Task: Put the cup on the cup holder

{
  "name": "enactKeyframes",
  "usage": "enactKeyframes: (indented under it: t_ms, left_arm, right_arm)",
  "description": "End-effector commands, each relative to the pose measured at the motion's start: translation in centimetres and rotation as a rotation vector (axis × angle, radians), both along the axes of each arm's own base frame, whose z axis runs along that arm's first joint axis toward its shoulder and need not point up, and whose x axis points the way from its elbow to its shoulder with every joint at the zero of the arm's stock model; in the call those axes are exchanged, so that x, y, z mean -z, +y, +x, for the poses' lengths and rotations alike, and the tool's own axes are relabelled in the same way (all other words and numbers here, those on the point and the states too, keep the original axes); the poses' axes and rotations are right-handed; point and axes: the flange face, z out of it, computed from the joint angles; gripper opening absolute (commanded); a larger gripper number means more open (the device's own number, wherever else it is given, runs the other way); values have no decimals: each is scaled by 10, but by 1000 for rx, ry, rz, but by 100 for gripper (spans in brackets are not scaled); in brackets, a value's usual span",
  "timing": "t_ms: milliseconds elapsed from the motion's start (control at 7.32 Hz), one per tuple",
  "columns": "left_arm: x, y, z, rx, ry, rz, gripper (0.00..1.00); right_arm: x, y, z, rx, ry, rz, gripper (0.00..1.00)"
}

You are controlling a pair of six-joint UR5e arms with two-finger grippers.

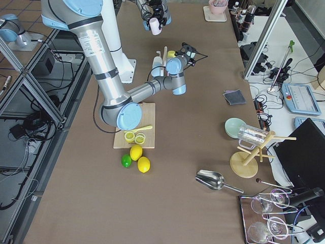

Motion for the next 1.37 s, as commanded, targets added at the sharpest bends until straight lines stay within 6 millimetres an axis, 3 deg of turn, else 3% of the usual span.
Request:
enactKeyframes:
  t_ms: [0,273,546,683,1093,1229]
  left_arm:
    - [-9,5,38,-8,70,-5,54]
    - [-24,-5,68,83,64,63,54]
    - [-36,-7,87,116,29,100,54]
    - [-40,2,96,95,22,97,54]
    - [-41,3,108,87,8,95,54]
    - [-40,2,112,87,5,93,54]
  right_arm:
    - [8,31,-1,5,-56,18,3]
    - [-7,44,-16,-79,-5,128,3]
    - [-8,51,-23,-104,26,202,3]
    - [-9,59,-31,-137,33,233,2]
    - [-9,71,-35,-162,-6,293,1]
    - [-18,73,-40,-165,6,314,1]
